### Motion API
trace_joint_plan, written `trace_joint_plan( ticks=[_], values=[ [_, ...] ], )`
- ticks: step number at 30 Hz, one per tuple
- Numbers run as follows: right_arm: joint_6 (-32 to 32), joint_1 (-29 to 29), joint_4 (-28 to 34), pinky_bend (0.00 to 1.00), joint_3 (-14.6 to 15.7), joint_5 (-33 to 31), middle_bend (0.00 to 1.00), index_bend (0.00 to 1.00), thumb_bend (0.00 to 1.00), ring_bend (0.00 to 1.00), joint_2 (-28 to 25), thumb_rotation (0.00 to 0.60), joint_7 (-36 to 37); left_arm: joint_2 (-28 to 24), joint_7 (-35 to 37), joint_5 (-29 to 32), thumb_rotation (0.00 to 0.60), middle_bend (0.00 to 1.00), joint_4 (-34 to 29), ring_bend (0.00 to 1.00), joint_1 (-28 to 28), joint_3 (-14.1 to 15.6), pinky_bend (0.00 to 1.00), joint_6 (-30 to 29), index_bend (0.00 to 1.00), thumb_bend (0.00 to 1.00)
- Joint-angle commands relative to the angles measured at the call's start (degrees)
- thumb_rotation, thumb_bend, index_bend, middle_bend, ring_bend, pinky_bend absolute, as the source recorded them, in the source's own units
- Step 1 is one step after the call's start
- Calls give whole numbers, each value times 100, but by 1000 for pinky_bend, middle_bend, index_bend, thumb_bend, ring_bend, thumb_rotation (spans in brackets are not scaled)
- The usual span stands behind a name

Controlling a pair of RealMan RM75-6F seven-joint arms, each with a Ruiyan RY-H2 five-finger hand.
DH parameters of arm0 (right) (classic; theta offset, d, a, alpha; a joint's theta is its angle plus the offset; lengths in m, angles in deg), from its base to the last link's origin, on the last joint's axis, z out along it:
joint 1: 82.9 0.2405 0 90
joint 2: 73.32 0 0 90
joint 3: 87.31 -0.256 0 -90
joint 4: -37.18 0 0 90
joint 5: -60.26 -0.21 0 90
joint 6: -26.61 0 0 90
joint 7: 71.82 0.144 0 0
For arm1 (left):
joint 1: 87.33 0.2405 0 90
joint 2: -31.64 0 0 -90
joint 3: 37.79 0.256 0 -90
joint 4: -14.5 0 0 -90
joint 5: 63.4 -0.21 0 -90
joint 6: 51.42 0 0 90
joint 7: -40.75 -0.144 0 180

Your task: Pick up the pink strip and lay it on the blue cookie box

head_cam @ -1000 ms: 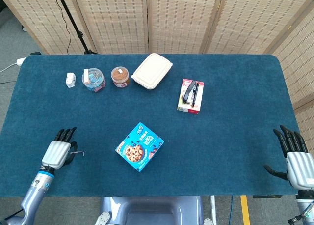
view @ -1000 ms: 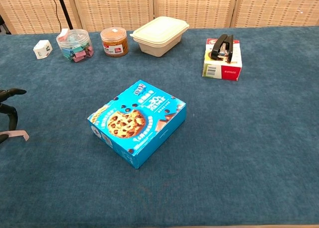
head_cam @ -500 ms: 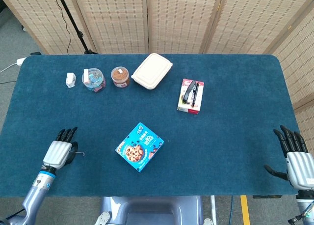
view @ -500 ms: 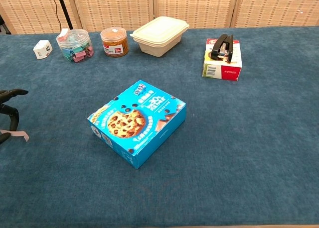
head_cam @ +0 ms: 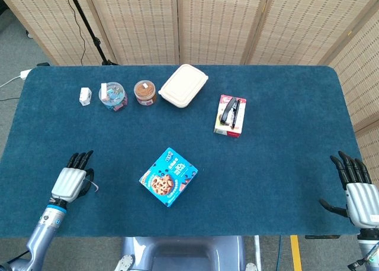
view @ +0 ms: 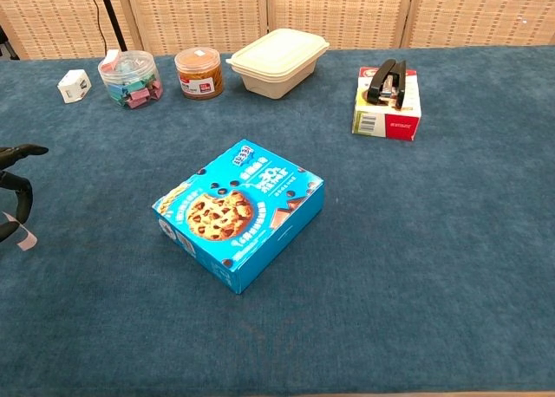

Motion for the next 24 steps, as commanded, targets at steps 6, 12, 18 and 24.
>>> trace_joint_plan(
  ticks=[6, 12, 18, 24],
  values=[
    [-23, 12, -2, 0, -14, -27, 0, 0, 0, 0, 3, 600, 6, -457, -1079, -72, 600, 0, -1143, 0, -330, -376, 0, -169, 611, 449],
    [-24, 13, -6, 0, -33, -56, 0, 0, 0, 0, -13, 600, 48, -888, -2732, 483, 600, 0, -2415, 0, -895, -855, 0, 300, 611, 454],
    [-48, 18, -3, 0, -33, -69, 0, 0, 0, 0, -36, 600, 113, -1154, -3656, 1315, 600, 0, -3107, 0, -1576, -1158, 0, 1036, 611, 482],
    [-51, 20, -5, 0, -33, -66, 0, 0, 0, 0, -42, 600, 131, -1178, -4667, 1924, 600, 0, -3379, 0, -2241, -1130, 0, 1361, 618, 503]
  ],
)
